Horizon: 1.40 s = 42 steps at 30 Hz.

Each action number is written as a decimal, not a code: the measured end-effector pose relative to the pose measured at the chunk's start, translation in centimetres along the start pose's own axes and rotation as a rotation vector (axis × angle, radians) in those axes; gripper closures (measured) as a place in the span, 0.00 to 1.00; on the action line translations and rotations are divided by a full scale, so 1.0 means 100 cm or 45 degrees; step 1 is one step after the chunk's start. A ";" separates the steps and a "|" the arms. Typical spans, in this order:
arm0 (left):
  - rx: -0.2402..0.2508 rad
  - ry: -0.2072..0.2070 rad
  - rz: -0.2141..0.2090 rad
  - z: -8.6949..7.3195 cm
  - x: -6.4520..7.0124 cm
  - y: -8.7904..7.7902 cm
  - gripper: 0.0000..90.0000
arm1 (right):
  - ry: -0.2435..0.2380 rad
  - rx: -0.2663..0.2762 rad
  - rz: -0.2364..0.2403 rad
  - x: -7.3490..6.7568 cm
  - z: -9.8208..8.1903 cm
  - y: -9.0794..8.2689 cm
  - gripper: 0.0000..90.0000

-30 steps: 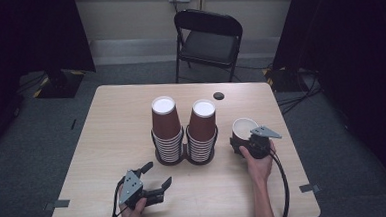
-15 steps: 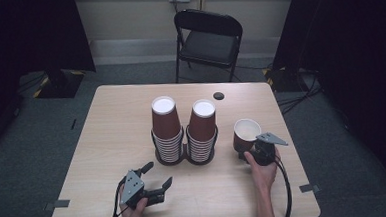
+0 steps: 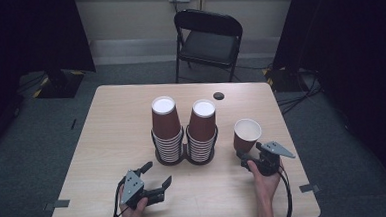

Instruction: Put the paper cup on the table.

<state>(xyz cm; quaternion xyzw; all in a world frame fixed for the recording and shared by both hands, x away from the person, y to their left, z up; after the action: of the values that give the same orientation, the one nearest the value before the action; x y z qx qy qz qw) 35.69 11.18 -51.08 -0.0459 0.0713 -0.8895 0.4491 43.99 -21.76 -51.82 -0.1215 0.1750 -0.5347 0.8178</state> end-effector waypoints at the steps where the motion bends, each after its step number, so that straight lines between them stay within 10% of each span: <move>1: -0.003 0.005 0.005 0.000 0.000 0.000 0.18 | -0.001 0.017 -0.009 -0.002 0.000 -0.002 0.15; 26: -0.014 -0.039 0.043 -0.001 -0.003 0.000 0.18 | -0.098 0.252 0.098 -0.081 -0.005 -0.038 0.25; 42: -0.001 -0.027 0.076 0.000 -0.003 -0.002 0.17 | -0.141 0.218 0.201 -0.114 -0.026 -0.031 0.20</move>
<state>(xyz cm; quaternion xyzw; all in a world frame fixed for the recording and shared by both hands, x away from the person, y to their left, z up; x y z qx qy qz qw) 35.77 11.55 -51.09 -0.0534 0.0681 -0.8750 0.4762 36.10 -12.60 -51.20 -0.0664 0.0923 -0.4740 0.8732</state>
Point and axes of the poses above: each handheld gripper's, and its own axes: y roughly forward along the jaws, z roughly out of its top, x roughly to its right, the point moved 8 cm from there along y, roughly forward along the jaws, and after that the axes turned 2 degrees about z, right-handed, at the moved point
